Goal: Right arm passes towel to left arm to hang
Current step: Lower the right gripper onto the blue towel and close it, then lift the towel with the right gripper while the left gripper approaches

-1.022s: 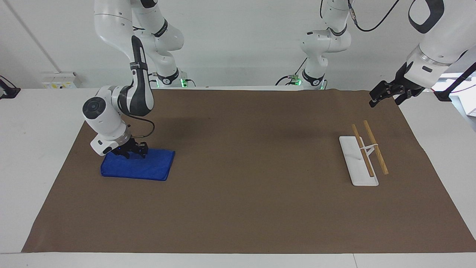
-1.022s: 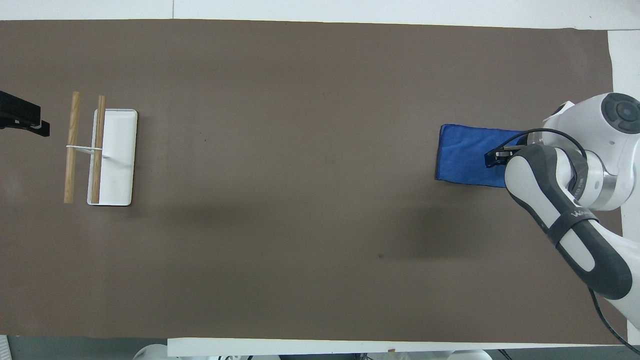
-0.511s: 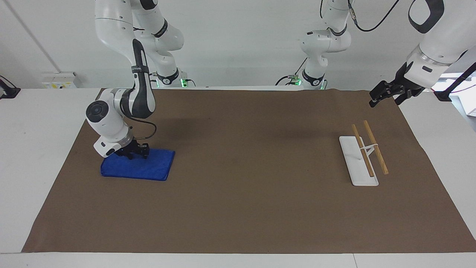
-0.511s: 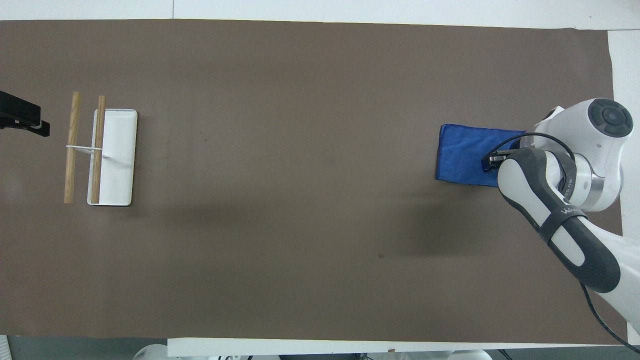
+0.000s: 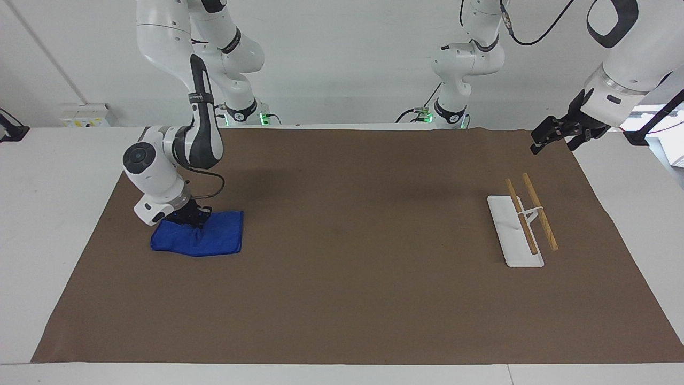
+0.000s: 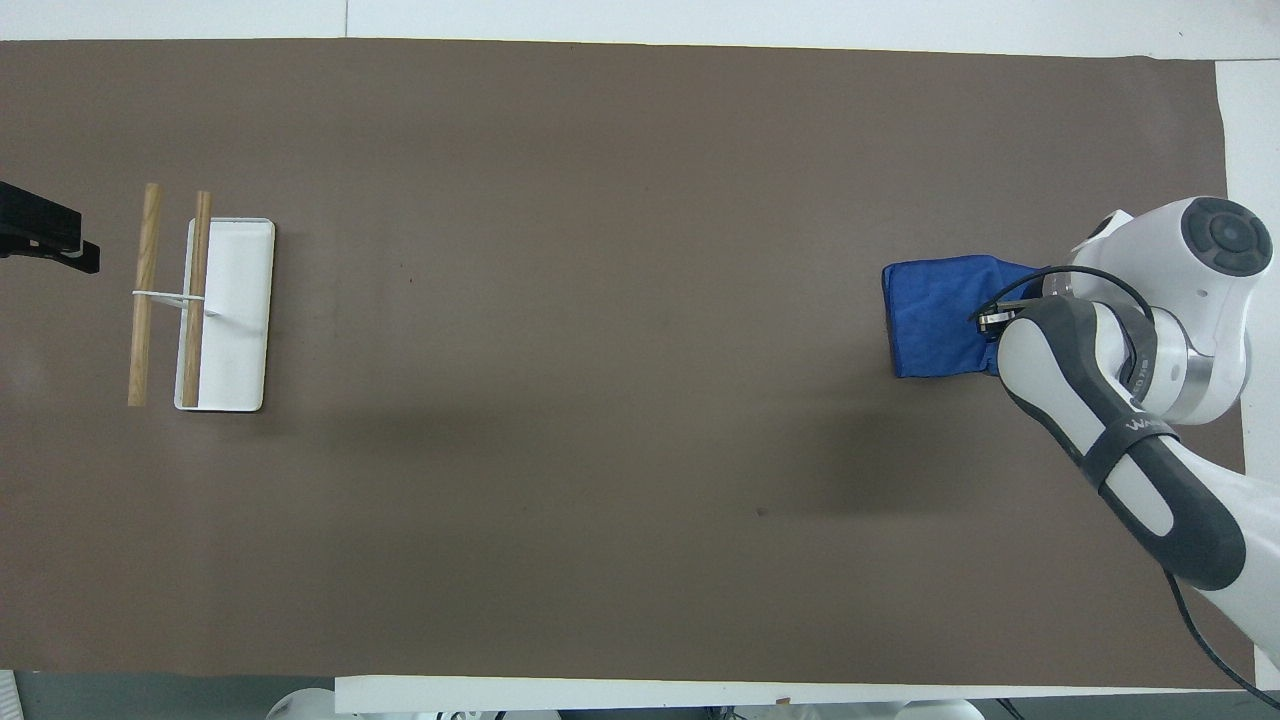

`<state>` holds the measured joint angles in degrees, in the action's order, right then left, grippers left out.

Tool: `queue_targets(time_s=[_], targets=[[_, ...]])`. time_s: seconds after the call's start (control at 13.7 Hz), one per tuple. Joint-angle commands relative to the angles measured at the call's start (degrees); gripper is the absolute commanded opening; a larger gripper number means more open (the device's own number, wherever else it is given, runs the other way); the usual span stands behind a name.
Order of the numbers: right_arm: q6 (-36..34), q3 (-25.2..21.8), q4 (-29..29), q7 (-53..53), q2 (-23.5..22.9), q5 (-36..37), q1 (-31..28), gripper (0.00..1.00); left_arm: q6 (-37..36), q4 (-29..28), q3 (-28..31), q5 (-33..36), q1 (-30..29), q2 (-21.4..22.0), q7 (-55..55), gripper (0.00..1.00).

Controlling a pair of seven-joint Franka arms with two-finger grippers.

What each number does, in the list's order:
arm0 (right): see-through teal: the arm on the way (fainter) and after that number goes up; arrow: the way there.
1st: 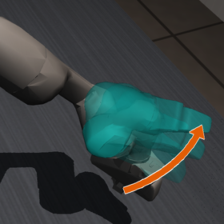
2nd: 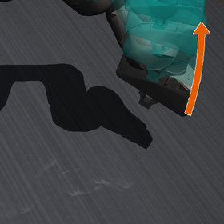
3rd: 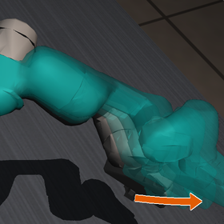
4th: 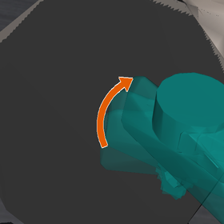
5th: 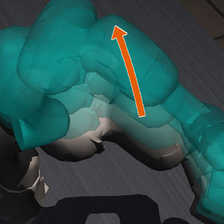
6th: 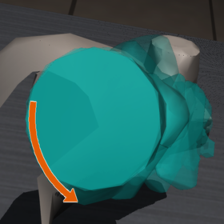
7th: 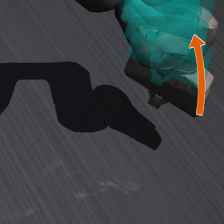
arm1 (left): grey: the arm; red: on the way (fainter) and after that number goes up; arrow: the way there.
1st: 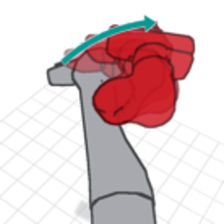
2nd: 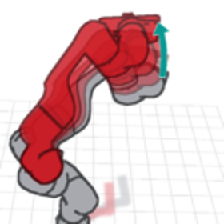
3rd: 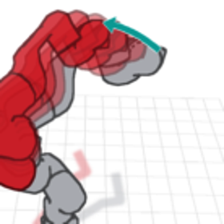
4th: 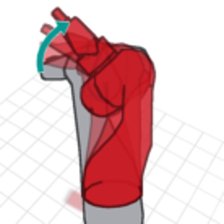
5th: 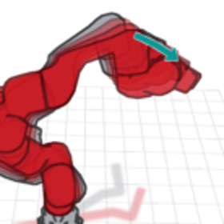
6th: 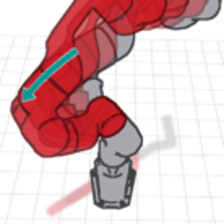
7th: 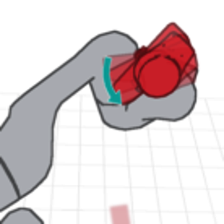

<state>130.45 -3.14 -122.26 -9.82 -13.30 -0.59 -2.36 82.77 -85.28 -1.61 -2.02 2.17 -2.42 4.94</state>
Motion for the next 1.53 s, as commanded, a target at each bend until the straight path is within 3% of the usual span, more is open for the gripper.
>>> queue_targets(time_s=[0.0,0.36,0.51,0.73,0.88,1.02,1.24,1.46], targets=[[-7.36,1.63,4.8,-1.79,0.29,-1.08,-0.19,0.0,-0.33,-1.55,-0.24,0.09,-0.5,1.54,-0.81,1.0],[-23.9,4.62,17.12,1.79,0.81,-12.56,-0.1,0.0,-0.68,-1.55,-0.24,0.09,-0.5,1.54,-0.81,1.0],[-27.86,7.52,21.07,10.56,0.56,-18.45,-0.1,0.0,-2.42,-1.99,-0.24,0.09,-0.5,1.71,-0.63,1.0],[-27.45,11.74,21.97,26.12,0.29,-33.73,0.08,0.0,-2.18,-2.17,-0.67,-0.09,0.38,1.98,2.94,1.0],[-27.27,13.07,21.97,34.38,0.64,-40.68,3.31,0.0,1.23,-4.35,-0.85,-0.09,4.49,2.76,20.2,1.0],[-25.61,13.16,21.89,41.42,0.73,-48.06,7.08,0.0,7.89,-9.18,-1.03,-0.96,8.09,4.69,29.73,1.0],[-16.58,13.16,21.27,49.86,0.73,-54.58,12.8,0.0,19.85,-12.53,-0.94,-4.13,15.64,2.86,58.35,1.0],[-10.14,13.16,20.83,56.12,0.55,-56.97,16.59,0.0,25.67,-16.48,-0.85,-4.13,23.3,2.59,79.8,1.0]])
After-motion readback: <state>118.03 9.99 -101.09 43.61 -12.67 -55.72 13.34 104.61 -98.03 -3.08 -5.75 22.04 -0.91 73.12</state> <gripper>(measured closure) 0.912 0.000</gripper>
